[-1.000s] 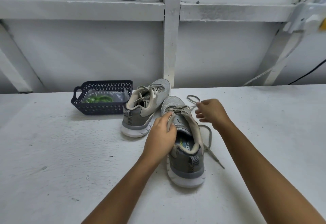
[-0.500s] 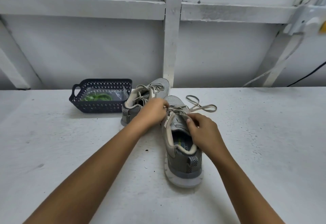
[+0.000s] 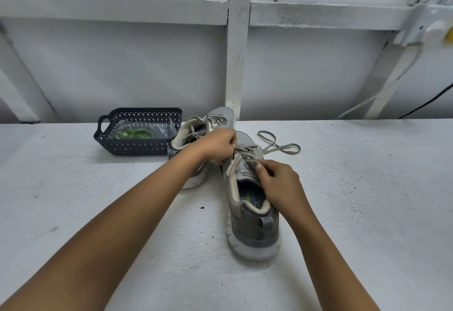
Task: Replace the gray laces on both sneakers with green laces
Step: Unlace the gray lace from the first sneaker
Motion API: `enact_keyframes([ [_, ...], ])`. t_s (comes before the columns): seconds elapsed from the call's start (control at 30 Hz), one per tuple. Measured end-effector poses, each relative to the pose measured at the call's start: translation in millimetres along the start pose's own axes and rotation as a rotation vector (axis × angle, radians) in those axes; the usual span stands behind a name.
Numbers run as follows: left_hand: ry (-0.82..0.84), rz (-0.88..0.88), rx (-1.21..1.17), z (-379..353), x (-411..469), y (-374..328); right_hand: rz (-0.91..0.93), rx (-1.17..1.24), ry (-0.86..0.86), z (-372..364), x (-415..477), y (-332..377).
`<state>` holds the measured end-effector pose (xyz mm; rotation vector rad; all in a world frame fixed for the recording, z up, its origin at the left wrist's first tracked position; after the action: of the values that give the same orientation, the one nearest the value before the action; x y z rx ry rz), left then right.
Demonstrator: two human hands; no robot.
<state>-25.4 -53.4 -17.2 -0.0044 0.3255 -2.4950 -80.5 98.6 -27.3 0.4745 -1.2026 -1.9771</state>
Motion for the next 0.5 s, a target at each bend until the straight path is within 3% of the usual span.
enact_keyframes([
  [0.37, 0.029, 0.018, -0.298, 24, 12, -7, 0.001, 0.035, 0.009, 0, 1, -1],
  [0.5, 0.008, -0.018, 0.002, 24, 6, 0, 0.01, 0.051, 0.015, -1, 1, -2],
])
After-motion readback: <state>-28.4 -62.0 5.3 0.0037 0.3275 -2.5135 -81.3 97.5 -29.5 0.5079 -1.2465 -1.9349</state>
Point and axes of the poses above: each hand's wrist, its own x-axis towards the middle knuckle, its own z-axis out of the back of the hand, y = z × x, the point moved 7 cm from there along x, towards the middle knuckle, and after that the axes turned 12 degrees about x, right-handed, at the moved point
